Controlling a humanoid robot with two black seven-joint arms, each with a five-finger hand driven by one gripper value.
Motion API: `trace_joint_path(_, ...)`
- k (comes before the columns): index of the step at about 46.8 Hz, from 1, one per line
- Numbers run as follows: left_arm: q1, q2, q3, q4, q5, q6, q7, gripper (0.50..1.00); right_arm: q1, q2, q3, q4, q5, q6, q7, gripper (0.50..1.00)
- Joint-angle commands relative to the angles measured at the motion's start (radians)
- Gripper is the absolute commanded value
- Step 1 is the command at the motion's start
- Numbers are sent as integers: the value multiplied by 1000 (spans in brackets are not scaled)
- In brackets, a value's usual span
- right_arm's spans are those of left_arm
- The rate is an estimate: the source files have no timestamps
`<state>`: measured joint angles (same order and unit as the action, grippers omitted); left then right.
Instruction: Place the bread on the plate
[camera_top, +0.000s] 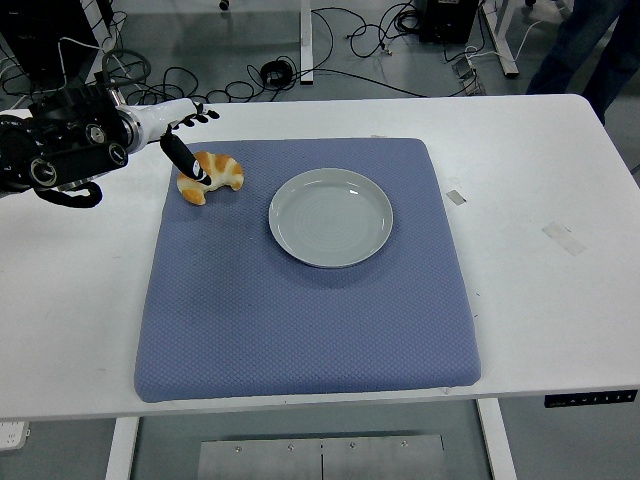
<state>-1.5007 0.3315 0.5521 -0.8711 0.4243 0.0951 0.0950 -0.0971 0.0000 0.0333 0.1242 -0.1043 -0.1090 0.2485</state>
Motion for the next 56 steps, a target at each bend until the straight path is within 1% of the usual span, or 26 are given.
trace_joint_path(1,8,0,11,4,1,0,0,968,0,0,-1,0,0,0,0,1000)
trace_joint_path(7,36,-3,12,12,2,11,0,963,0,0,0,0,0,0,0,1000)
trace_joint_path(14,39,-35,6,46,4,20,-1,951,0,0,0,0,0,-1,0,1000)
trace_joint_path(16,39,-35,6,47,4,21,-1,942,-1,0,0,0,0,0,0,1000)
trace_joint_path(24,48,-42,3,53,2,38,-3,933,0,0,0,0,0,0,0,1000)
trace_joint_path(33,63,-61,3,67,1,61,-3,890,0,0,0,0,0,0,0,1000)
trace_joint_path(37,69,-71,-8,72,-1,66,-5,883,-1,0,0,0,0,0,0,1000)
trace_joint_path(40,82,-81,-15,78,-2,66,-3,863,0,0,0,0,0,0,0,1000)
trace_joint_path(43,86,-84,-15,81,-2,68,-3,813,0,0,0,0,0,0,0,1000)
trace_joint_path(45,89,-86,-15,83,-2,69,-3,799,0,0,0,0,0,0,0,1000)
trace_joint_path(46,89,-86,-15,84,-2,72,-3,786,0,0,0,0,0,0,0,1000)
trace_joint_path(48,89,-86,-15,87,-2,75,-5,740,0,0,0,0,0,0,0,1000)
trace_joint_path(49,89,-86,-15,87,-2,75,-5,728,0,0,0,0,0,0,0,1000)
trace_joint_path(51,89,-86,-15,89,-2,75,-5,725,0,0,0,0,0,0,0,1000)
trace_joint_path(52,91,-86,-15,89,-2,75,-5,710,0,0,-1,0,0,0,0,1000)
trace_joint_path(54,89,-86,-15,89,-2,75,-5,662,0,0,0,0,0,0,0,1000)
trace_joint_path(56,89,-86,-15,90,-2,75,-5,639,0,0,0,2,0,0,0,1000)
